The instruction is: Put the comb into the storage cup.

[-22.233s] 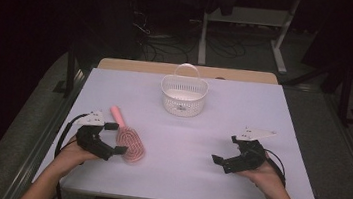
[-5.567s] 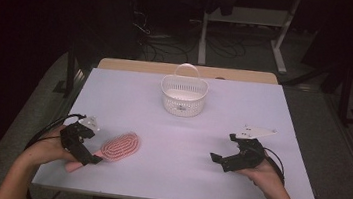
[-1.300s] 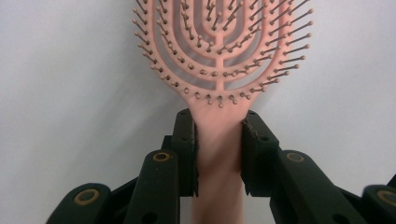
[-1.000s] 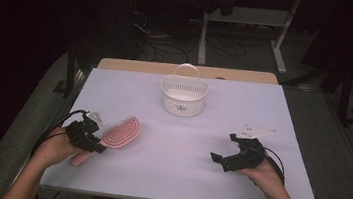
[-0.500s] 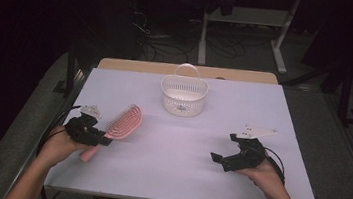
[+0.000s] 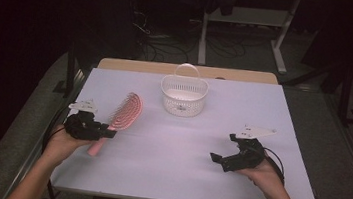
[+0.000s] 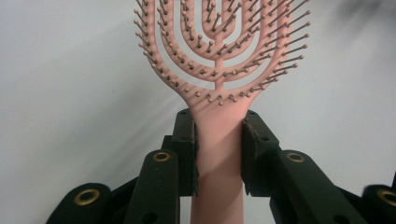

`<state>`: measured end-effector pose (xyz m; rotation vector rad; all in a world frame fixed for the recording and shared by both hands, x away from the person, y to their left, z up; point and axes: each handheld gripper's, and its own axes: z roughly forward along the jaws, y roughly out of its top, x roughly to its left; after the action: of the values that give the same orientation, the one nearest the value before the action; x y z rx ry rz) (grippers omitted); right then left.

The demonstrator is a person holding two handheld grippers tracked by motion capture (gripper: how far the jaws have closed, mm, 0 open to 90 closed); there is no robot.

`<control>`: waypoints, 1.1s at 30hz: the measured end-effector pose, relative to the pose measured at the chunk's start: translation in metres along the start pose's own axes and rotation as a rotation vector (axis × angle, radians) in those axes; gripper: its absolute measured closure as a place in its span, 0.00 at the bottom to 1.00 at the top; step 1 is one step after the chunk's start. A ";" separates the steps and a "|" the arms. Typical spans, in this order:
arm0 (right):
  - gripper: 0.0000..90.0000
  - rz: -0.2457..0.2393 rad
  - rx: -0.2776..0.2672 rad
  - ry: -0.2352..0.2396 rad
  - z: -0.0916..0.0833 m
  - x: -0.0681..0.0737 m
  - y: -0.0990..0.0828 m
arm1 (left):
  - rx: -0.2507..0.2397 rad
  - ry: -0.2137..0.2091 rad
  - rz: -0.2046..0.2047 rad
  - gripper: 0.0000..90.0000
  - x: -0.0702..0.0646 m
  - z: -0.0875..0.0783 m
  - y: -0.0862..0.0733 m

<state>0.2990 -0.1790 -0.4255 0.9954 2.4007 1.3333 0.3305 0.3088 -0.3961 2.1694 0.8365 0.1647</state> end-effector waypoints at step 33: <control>0.00 0.007 -0.017 0.008 -0.001 -0.001 0.001 | -0.170 -0.066 0.035 0.78 0.004 0.009 0.028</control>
<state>0.2997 -0.1792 -0.4241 0.9972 2.3902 1.3602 0.3512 0.2923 -0.3822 2.0195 0.7219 0.1747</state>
